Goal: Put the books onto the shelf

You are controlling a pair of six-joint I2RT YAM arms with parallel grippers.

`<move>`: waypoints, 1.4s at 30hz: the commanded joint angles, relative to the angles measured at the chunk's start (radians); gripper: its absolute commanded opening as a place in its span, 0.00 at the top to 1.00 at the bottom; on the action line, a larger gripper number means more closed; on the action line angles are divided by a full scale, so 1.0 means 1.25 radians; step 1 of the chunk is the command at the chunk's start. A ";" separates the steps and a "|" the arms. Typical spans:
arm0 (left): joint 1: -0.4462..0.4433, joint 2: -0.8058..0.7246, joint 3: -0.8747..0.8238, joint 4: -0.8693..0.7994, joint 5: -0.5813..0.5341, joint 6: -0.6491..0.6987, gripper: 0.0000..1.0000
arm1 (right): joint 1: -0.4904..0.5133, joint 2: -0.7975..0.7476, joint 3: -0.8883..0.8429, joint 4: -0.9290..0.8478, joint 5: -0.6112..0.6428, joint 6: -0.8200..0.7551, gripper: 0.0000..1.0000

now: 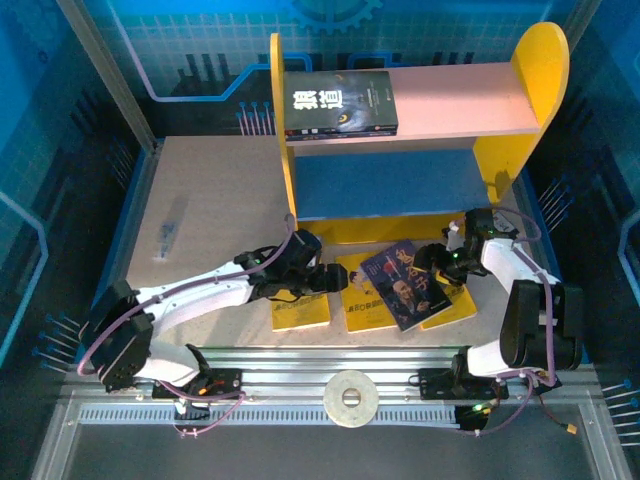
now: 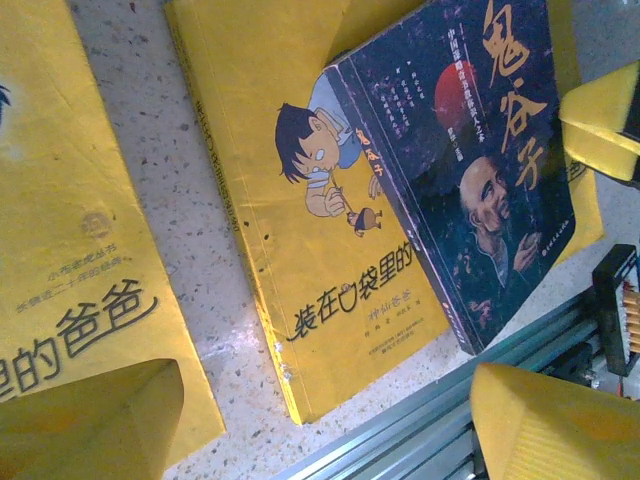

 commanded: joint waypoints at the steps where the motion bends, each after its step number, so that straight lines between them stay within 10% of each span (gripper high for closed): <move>1: -0.010 0.037 0.027 0.028 0.027 -0.004 0.24 | 0.024 -0.011 -0.023 0.006 -0.051 0.005 0.29; 42: -0.052 0.232 0.109 0.015 0.021 0.001 0.26 | 0.238 -0.065 -0.090 0.051 0.037 0.105 0.58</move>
